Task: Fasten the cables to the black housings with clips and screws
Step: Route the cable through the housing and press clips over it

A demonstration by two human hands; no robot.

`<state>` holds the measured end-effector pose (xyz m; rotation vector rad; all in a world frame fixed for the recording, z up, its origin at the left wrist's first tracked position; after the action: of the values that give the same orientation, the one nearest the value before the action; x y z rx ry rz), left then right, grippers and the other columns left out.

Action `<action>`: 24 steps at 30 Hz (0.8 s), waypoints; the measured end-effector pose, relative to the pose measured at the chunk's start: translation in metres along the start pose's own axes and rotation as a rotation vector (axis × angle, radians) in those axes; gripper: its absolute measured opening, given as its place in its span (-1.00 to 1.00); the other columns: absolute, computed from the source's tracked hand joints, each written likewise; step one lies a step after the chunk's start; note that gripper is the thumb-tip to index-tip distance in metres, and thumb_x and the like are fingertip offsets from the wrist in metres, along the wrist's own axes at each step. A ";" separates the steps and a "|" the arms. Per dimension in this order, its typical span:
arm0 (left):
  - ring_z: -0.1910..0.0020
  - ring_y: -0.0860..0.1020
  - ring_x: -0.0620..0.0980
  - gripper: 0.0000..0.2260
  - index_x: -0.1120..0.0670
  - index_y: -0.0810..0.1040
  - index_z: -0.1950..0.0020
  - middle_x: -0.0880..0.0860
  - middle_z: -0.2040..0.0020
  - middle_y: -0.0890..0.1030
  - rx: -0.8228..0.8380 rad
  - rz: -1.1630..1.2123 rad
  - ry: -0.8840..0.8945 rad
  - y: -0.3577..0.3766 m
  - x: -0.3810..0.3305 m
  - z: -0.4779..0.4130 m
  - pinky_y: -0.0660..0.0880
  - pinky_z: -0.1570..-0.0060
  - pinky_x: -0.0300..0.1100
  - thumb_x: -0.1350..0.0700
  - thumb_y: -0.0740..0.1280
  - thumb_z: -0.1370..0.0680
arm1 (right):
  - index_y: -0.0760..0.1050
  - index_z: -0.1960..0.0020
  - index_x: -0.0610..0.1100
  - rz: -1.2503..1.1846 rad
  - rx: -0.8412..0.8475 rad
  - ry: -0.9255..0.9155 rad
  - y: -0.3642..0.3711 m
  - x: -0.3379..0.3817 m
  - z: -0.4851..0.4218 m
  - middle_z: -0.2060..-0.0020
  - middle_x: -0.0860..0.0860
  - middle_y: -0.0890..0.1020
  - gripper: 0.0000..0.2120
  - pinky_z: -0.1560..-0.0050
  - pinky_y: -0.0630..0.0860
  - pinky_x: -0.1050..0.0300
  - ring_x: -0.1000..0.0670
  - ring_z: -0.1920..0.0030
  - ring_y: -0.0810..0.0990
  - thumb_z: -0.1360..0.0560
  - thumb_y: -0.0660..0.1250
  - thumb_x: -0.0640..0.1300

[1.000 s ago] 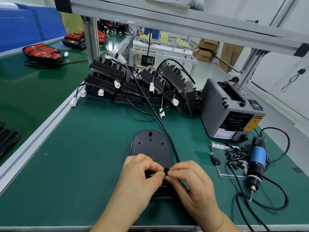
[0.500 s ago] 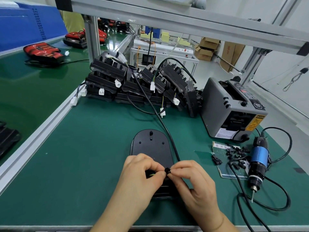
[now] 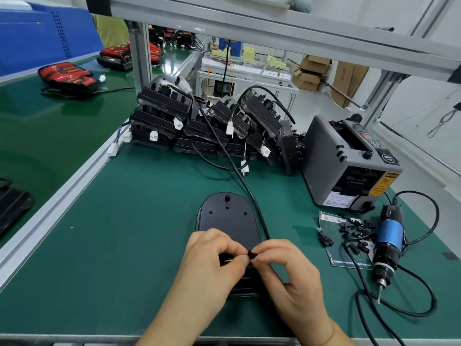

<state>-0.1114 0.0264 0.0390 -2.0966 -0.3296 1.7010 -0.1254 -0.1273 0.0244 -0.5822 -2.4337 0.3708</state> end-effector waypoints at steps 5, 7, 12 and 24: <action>-0.10 0.30 -0.36 -0.79 -0.18 0.56 0.35 -0.37 0.11 0.46 0.003 -0.005 -0.008 0.000 -0.001 0.000 0.17 0.03 -0.61 0.10 0.41 -0.44 | 0.46 0.16 0.03 -0.105 -0.023 0.192 0.000 0.000 0.000 0.14 0.14 0.62 -0.87 0.12 0.51 0.19 0.03 0.12 0.62 -0.45 0.36 -0.18; -0.09 0.31 -0.36 -0.78 -0.17 0.56 0.35 -0.34 0.13 0.48 0.001 0.002 -0.013 0.000 -0.001 0.000 0.17 0.03 -0.60 0.10 0.42 -0.44 | 0.45 0.19 0.08 -0.155 -0.040 0.269 -0.001 0.000 0.001 0.16 0.12 0.64 -0.85 0.11 0.50 0.07 -0.03 0.11 0.60 -0.44 0.37 -0.14; -0.07 0.32 -0.36 -0.77 -0.17 0.55 0.36 -0.24 0.17 0.52 -0.002 0.004 -0.030 0.000 -0.001 0.000 0.18 0.04 -0.60 0.12 0.42 -0.44 | 0.46 0.19 0.08 -0.261 -0.059 0.359 0.000 -0.001 0.004 0.17 0.04 0.66 -0.85 0.11 0.48 -0.15 -0.12 0.09 0.59 -0.42 0.39 -0.13; -0.08 0.32 -0.36 -0.82 -0.15 0.58 0.32 -0.23 0.16 0.52 -0.002 0.007 -0.029 0.000 -0.001 0.000 0.20 0.05 -0.59 0.10 0.41 -0.45 | 0.46 0.21 0.10 -0.340 -0.044 0.485 0.004 0.004 0.005 0.17 -0.01 0.65 -0.85 0.09 0.50 0.05 -0.09 0.13 0.58 -0.38 0.39 -0.13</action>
<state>-0.1120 0.0257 0.0397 -2.0791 -0.3330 1.7373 -0.1303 -0.1226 0.0209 -0.2295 -2.0208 0.0255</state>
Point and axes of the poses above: each hand's wrist, its own z-axis away from the middle knuckle, its own y-axis out of the palm, x = y × z, the point moved 2 cm from there along -z, towards the middle knuckle
